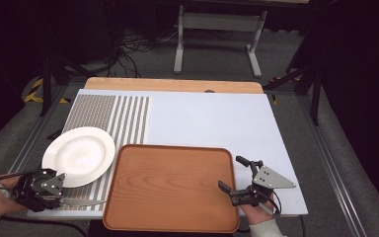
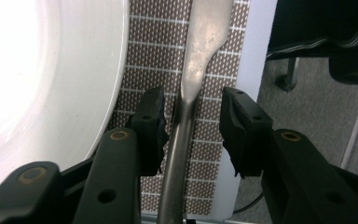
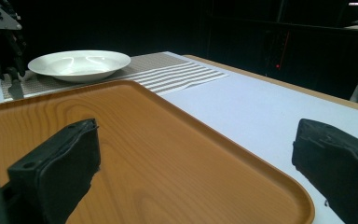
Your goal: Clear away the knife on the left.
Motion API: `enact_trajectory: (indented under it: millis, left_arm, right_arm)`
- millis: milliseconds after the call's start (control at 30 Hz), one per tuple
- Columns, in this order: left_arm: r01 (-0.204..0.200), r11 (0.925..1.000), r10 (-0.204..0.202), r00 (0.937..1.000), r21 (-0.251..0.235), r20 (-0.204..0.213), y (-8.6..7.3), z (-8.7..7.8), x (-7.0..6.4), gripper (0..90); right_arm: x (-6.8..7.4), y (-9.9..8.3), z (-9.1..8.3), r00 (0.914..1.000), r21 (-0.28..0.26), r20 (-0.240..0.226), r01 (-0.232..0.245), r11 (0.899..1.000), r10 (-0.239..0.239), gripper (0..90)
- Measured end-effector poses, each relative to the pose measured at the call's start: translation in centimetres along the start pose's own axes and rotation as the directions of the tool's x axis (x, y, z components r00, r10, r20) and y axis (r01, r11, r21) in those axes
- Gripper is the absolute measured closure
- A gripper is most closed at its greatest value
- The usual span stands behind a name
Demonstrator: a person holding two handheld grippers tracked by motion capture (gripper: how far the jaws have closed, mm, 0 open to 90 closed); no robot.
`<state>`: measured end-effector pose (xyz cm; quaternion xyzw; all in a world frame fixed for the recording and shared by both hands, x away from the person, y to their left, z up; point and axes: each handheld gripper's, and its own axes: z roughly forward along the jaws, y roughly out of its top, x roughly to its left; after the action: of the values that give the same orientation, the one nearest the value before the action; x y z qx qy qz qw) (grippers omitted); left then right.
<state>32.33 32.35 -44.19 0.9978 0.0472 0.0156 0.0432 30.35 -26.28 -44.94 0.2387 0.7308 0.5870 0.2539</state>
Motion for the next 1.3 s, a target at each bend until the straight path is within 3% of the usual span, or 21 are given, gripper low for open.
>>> enact_trajectory:
  millis: [67,267,633,900,1000,1100,1300]
  left_arm:
    - [-0.001,1.0,0.001,1.0,0.009,-0.003,0.0,0.1,0.0,62.9]
    - [-0.075,0.9934,0.077,0.9967,0.087,-0.024,0.5,0.6,0.0,73.4]
    - [-0.14,0.9847,0.143,0.9896,0.103,-0.017,0.8,0.7,0.0,79.3]
    - [-0.153,0.981,0.158,0.9868,0.118,-0.034,1.0,0.7,-0.3,79.9]
    - [-0.139,0.9831,0.144,0.9888,0.119,-0.039,1.0,0.8,-0.4,80.0]
    - [-0.152,0.9788,0.162,0.9849,0.137,-0.062,1.2,0.7,-0.6,80.0]
    - [-0.114,0.9885,0.122,0.9897,0.1,-0.076,0.9,0.3,-0.6,80.1]
  right_arm:
    - [0.0,0.0,0.0,1.0,0.0,0.0,0.0,1.0,0.0,1.4]
    - [0.0,0.0,0.0,1.0,-0.001,0.001,-0.002,1.0,0.002,1.4]
    - [-0.1,-0.1,-0.1,1.0,-0.002,0.009,-0.002,1.0,0.002,1.8]
    - [-0.1,-0.1,-0.1,1.0,0.0,0.008,-0.002,1.0,0.002,1.9]
    - [-0.1,-0.1,-0.1,1.0,0.003,0.009,0.0,1.0,0.0,1.9]
    - [-0.1,0.0,-0.1,1.0,0.002,0.009,-0.002,1.0,0.002,1.9]
    - [-0.3,0.0,-0.3,0.9999,-0.003,0.013,-0.002,1.0,0.002,1.9]
